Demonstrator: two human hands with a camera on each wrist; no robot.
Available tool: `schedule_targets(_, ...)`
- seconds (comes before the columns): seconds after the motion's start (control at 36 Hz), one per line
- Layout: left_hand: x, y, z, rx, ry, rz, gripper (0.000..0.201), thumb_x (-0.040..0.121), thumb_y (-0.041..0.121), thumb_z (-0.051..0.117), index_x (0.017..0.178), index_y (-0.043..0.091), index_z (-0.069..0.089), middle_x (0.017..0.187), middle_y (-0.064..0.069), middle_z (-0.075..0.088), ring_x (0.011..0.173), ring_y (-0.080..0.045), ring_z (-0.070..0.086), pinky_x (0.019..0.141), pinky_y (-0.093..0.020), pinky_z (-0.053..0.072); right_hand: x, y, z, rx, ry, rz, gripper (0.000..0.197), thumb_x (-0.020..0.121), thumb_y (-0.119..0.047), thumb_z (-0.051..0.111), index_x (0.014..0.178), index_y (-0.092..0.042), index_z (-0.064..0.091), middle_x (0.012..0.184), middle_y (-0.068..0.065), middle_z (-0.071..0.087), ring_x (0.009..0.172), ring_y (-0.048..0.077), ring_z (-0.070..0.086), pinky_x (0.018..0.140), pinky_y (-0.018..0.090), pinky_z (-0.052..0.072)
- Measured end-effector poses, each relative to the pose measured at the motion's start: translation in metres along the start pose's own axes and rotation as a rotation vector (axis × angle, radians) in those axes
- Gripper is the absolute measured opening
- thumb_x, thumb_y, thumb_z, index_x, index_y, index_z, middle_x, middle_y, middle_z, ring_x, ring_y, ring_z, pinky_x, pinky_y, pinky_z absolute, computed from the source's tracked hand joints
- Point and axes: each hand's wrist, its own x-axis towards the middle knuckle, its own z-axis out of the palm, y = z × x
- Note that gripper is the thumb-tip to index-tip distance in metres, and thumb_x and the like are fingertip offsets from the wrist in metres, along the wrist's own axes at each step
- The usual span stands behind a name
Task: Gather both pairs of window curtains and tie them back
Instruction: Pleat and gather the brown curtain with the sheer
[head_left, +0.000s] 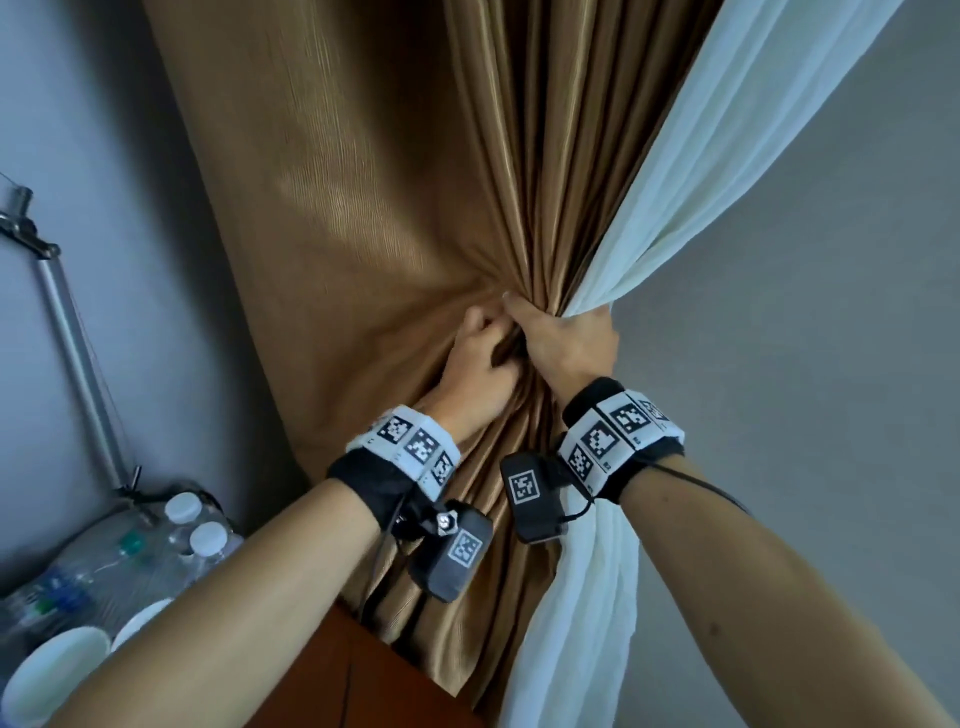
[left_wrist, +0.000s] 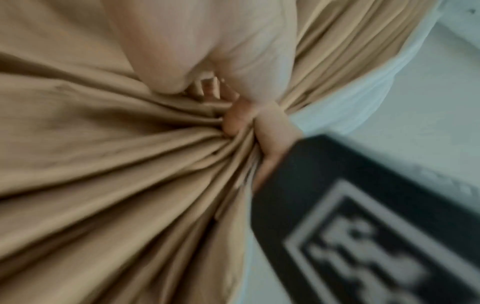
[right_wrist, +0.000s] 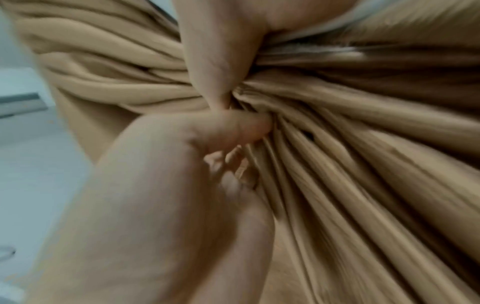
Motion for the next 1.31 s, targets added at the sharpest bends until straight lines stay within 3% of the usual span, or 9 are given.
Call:
schedule_targets(0.22, 0.018, -0.004, -0.045, -0.384, -0.034, -0.105, 0.042, 0.08, 0.0, 0.067, 0.12, 0.012, 0.066, 0.112, -0.001, 0.069, 0.107, -0.008, 0.062, 0.101, -0.02, 0.04, 0.003, 0.0, -0.003, 0.048, -0.019, 0.054, 0.082, 0.063, -0.053, 0.082, 0.132, -0.018, 0.054, 0.127, 0.0, 0.062, 0.121, 0.025, 0.056, 0.104, 0.033, 0.045)
schedule_targets(0.39, 0.045, -0.02, -0.085, -0.356, 0.477, -0.31, 0.014, 0.081, 0.009, 0.07, 0.094, 0.014, 0.074, 0.091, -0.001, 0.07, 0.092, -0.015, 0.065, 0.086, -0.028, 0.053, 0.008, 0.003, -0.012, 0.097, -0.056, 0.12, 0.078, 0.063, -0.041, 0.086, 0.128, -0.013, 0.052, 0.115, -0.002, 0.059, 0.116, 0.023, 0.057, 0.103, 0.034, 0.046)
schedule_targets(0.56, 0.053, -0.052, -0.14, -0.158, 0.81, -0.462, 0.097, 0.062, 0.019, 0.077, 0.148, 0.023, 0.032, 0.153, -0.003, 0.026, 0.14, -0.023, 0.029, 0.113, -0.038, 0.028, 0.011, 0.003, -0.018, 0.132, -0.122, 0.134, 0.08, 0.062, -0.04, 0.087, 0.128, -0.012, 0.051, 0.12, 0.001, 0.059, 0.115, 0.022, 0.056, 0.104, 0.037, 0.046)
schedule_targets(0.69, 0.059, -0.088, -0.159, -0.5, 0.636, -0.467, 0.116, 0.06, 0.017, 0.085, 0.153, 0.007, 0.016, 0.15, -0.001, 0.039, 0.135, -0.019, 0.041, 0.104, -0.022, 0.038, 0.01, 0.003, -0.017, 0.163, -0.161, 0.113, 0.065, 0.062, -0.035, 0.088, 0.114, -0.022, 0.051, 0.113, -0.004, 0.059, 0.109, 0.018, 0.057, 0.102, 0.034, 0.047)
schedule_targets(0.81, 0.044, -0.053, -0.141, -0.692, 0.175, -0.469, 0.064, 0.061, 0.015, 0.083, 0.122, 0.012, 0.063, 0.114, -0.005, 0.071, 0.111, -0.026, 0.065, 0.1, -0.04, 0.047, 0.007, 0.002, -0.012, 0.171, -0.16, 0.086, 0.067, 0.06, -0.037, 0.088, 0.115, -0.022, 0.053, 0.115, -0.003, 0.062, 0.111, 0.02, 0.059, 0.101, 0.038, 0.049)
schedule_targets(0.86, 0.038, -0.043, -0.128, -0.624, 0.074, -0.432, 0.078, 0.049, 0.029, 0.089, 0.121, 0.015, 0.063, 0.113, -0.004, 0.072, 0.105, -0.02, 0.067, 0.095, -0.036, 0.051, 0.006, 0.001, -0.012, 0.179, -0.147, 0.073, 0.068, 0.062, -0.035, 0.088, 0.117, -0.021, 0.052, 0.116, -0.002, 0.06, 0.112, 0.021, 0.058, 0.102, 0.037, 0.048)
schedule_targets(0.94, 0.034, -0.027, -0.102, -0.496, 0.043, -0.377, 0.071, 0.035, 0.04, 0.088, 0.099, 0.019, 0.066, 0.095, 0.005, 0.073, 0.087, -0.008, 0.068, 0.076, -0.022, 0.052, 0.005, 0.0, -0.012, 0.17, -0.129, 0.06, 0.069, 0.062, -0.034, 0.088, 0.119, -0.02, 0.053, 0.114, -0.004, 0.06, 0.112, 0.02, 0.059, 0.102, 0.036, 0.048)
schedule_targets(1.11, 0.032, -0.001, -0.067, -0.455, 0.059, -0.397, 0.038, 0.084, 0.021, 0.074, 0.118, 0.007, 0.063, 0.095, 0.003, 0.067, 0.095, -0.016, 0.065, 0.085, -0.025, 0.049, 0.004, 0.001, -0.011, 0.174, -0.149, 0.069, 0.066, 0.057, -0.038, 0.089, 0.111, -0.021, 0.055, 0.111, -0.003, 0.064, 0.106, 0.018, 0.062, 0.099, 0.036, 0.051)
schedule_targets(1.31, 0.016, 0.014, -0.039, -0.301, 0.089, -0.307, 0.024, 0.098, 0.014, 0.05, 0.116, 0.005, 0.062, 0.1, -0.004, 0.063, 0.098, -0.018, 0.061, 0.077, -0.019, 0.047, -0.01, -0.008, -0.007, 0.24, -0.221, -0.014, 0.119, 0.045, -0.048, 0.094, 0.143, -0.014, 0.036, 0.135, -0.004, 0.054, 0.125, 0.013, 0.051, 0.111, 0.031, 0.038)
